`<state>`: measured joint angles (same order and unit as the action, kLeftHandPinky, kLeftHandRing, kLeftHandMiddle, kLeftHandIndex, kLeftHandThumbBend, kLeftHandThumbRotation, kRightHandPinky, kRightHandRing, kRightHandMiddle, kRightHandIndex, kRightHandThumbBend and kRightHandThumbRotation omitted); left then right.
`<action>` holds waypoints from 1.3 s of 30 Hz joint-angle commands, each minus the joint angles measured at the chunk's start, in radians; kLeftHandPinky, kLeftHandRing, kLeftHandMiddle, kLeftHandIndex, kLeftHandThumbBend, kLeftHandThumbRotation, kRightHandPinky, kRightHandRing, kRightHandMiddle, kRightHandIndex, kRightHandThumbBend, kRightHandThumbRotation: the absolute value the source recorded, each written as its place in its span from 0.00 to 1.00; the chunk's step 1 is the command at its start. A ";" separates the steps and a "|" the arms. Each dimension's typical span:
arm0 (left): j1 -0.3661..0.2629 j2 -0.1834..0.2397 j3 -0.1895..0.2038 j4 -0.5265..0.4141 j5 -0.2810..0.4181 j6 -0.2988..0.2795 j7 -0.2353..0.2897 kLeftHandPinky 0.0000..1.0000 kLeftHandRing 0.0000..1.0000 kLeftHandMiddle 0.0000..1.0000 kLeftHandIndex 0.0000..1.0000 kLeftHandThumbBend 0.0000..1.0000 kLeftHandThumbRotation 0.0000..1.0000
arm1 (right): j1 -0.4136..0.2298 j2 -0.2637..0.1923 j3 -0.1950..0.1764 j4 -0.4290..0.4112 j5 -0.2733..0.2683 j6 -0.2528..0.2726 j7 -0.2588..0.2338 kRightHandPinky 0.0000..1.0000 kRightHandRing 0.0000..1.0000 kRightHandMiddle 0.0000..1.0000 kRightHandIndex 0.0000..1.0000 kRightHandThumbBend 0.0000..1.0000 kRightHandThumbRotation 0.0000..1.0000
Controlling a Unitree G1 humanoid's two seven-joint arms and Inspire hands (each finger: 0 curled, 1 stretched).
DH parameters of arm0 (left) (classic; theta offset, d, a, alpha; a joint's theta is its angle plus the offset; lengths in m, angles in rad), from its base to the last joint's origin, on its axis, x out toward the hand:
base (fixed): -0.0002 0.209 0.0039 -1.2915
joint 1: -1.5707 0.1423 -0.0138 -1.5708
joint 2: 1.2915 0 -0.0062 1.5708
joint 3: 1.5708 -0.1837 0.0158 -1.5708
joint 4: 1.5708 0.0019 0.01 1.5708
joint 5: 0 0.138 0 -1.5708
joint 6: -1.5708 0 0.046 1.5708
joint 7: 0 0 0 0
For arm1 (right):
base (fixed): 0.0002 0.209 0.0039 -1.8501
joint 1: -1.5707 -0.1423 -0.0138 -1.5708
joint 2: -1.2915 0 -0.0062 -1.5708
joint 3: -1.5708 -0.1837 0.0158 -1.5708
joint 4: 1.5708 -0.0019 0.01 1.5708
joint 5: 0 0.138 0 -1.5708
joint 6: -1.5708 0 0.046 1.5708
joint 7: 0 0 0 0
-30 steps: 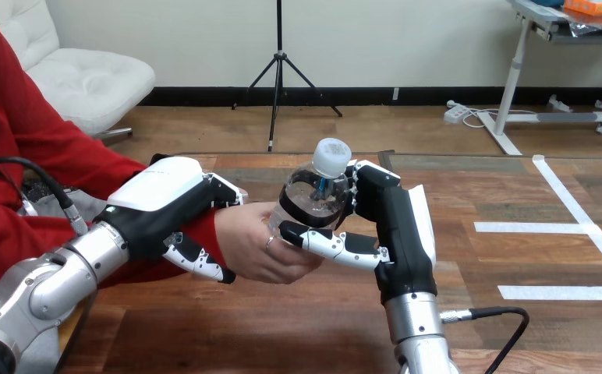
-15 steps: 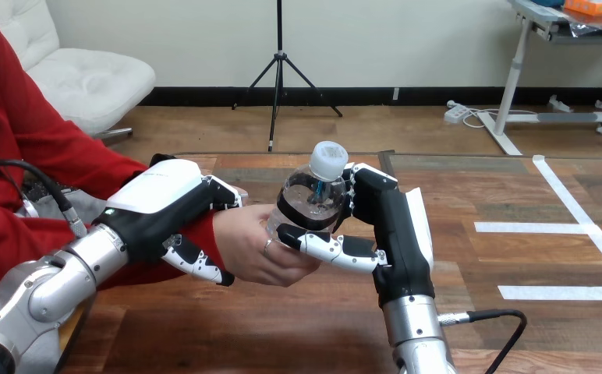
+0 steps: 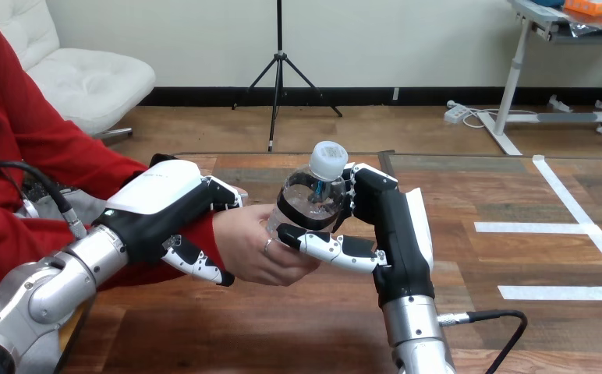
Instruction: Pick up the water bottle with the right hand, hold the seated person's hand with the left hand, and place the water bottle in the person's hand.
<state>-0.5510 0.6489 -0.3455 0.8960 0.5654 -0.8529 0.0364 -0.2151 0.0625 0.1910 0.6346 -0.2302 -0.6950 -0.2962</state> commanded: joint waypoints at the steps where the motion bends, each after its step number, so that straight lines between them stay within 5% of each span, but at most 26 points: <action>1: -0.034 -0.020 0.027 -0.049 0.005 -0.010 0.057 0.45 0.50 0.56 0.58 0.84 0.17 | -0.027 0.091 0.033 -0.068 -0.033 -0.001 -0.026 0.43 0.54 0.59 0.57 0.90 0.14; 10: -0.023 -0.008 0.019 -0.050 0.057 0.010 0.112 0.58 0.65 0.71 0.76 0.88 0.28 | 0.005 0.064 0.036 -0.128 -0.082 0.048 -0.064 0.72 0.79 0.79 0.75 0.98 0.36; 16: -0.010 0.000 0.019 -0.042 0.077 0.012 0.139 0.66 0.76 0.84 0.90 0.96 0.40 | 0.028 0.019 0.035 -0.185 -0.090 0.083 -0.035 0.93 0.95 0.95 0.93 1.00 0.57; 30: 0.012 0.005 0.017 -0.025 0.099 0.007 0.193 0.87 0.96 0.99 1.00 1.00 0.57 | 0.048 -0.045 -0.009 -0.233 -0.037 0.070 0.050 1.00 1.00 1.00 1.00 1.00 0.72; 39: 0.035 -0.010 0.027 -0.025 0.066 0.002 0.177 0.93 1.00 1.00 1.00 1.00 0.62 | 0.065 -0.065 -0.035 -0.262 -0.015 0.067 0.072 1.00 1.00 1.00 1.00 1.00 0.75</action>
<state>-0.5048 0.6493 -0.3455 0.8954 0.6694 -0.8387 0.2019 -0.1372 0.0212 0.1918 0.4321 -0.2701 -0.6097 -0.2331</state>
